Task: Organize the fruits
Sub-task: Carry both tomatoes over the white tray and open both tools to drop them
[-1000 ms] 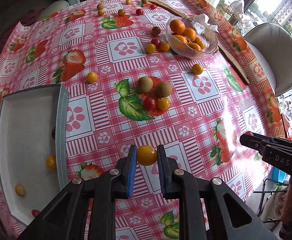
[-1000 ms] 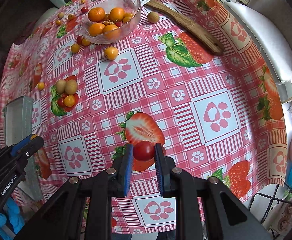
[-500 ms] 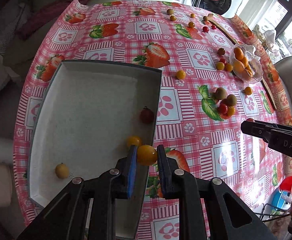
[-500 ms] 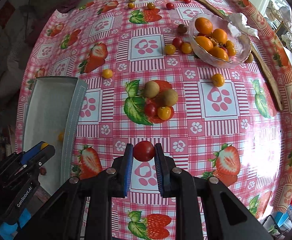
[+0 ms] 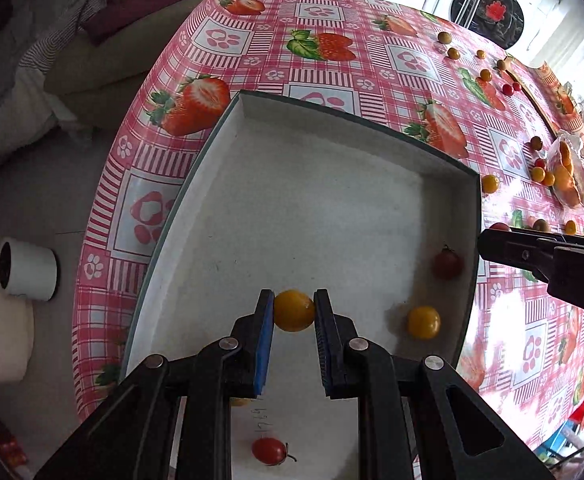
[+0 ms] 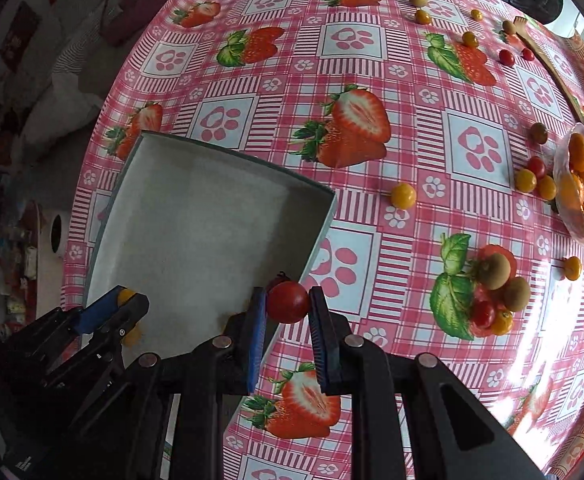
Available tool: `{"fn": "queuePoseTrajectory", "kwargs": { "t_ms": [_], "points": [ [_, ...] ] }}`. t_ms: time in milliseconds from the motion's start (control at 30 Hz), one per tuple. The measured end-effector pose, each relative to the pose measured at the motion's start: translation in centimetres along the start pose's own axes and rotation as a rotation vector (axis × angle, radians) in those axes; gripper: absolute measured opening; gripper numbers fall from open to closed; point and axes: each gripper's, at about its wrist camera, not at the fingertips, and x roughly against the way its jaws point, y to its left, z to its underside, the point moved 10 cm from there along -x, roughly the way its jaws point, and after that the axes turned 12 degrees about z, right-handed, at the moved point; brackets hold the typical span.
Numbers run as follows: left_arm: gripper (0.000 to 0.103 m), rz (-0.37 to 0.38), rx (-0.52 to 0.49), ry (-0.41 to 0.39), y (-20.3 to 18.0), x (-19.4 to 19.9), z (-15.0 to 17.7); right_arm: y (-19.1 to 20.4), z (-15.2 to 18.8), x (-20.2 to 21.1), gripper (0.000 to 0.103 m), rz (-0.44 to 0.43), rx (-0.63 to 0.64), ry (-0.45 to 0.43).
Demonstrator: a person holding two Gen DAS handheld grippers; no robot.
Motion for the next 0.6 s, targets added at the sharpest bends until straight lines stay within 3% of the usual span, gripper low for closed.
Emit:
{"fn": "queuePoseTrajectory", "kwargs": {
  "t_ms": [533, 600],
  "points": [
    [0.022, -0.053, -0.021, 0.062, 1.7, -3.1, -0.2, 2.5, -2.4, -5.7, 0.023, 0.032, 0.025, 0.062],
    [0.031, -0.062, -0.021, 0.060, 1.8, -3.1, -0.3, 2.7, -2.5, -5.8, 0.024, 0.039, 0.040, 0.057]
  ]
}}
